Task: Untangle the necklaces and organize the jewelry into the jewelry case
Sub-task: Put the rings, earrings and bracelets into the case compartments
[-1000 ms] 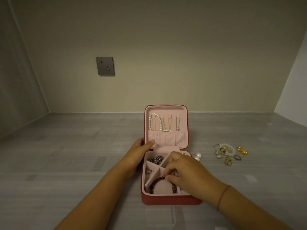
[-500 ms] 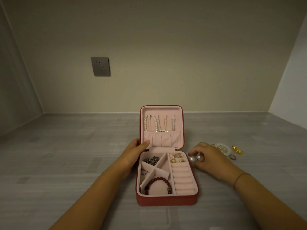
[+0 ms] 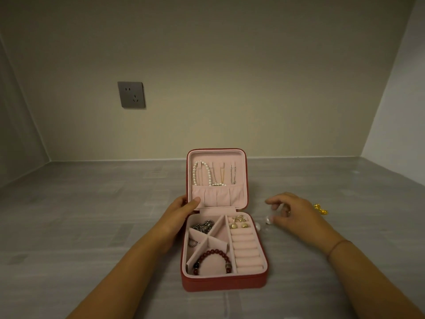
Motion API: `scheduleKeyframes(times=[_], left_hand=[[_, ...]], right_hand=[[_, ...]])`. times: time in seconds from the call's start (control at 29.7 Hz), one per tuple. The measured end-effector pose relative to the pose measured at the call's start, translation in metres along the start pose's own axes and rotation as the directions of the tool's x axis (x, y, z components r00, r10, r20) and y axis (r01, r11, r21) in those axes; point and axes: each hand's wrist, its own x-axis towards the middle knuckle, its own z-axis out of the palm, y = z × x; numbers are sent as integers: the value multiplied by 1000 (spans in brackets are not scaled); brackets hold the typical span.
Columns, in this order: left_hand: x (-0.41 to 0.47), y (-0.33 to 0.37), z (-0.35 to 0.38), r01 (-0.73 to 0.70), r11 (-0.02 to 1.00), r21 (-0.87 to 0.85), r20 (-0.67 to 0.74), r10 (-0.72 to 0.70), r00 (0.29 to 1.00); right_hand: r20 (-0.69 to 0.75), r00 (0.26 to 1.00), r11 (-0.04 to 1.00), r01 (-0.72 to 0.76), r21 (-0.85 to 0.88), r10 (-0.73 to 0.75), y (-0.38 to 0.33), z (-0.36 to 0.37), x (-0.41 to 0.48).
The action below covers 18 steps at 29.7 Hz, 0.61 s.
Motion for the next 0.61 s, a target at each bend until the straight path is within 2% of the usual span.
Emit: scheduleKeyframes(times=[0.1, 0.2, 0.37, 0.61], left_hand=[[3, -3, -1, 2, 1000, -12, -8, -2, 1000], [4, -4, 0, -2, 1000, -29, -9, 2, 1000], [4, 0, 4, -12, 999, -39, -2, 12, 1000], [7, -3, 1, -15, 999, -45, -6, 14, 1000]], right_hand=[[-109, 983, 988, -153, -10, 151, 22, -22, 10], [-68, 971, 967, -234, -100, 228, 34, -32, 21], [80, 973, 944, -189, -270, 218, 37, -24, 28], [137, 956, 933, -211, -292, 259, 36, -23, 32]])
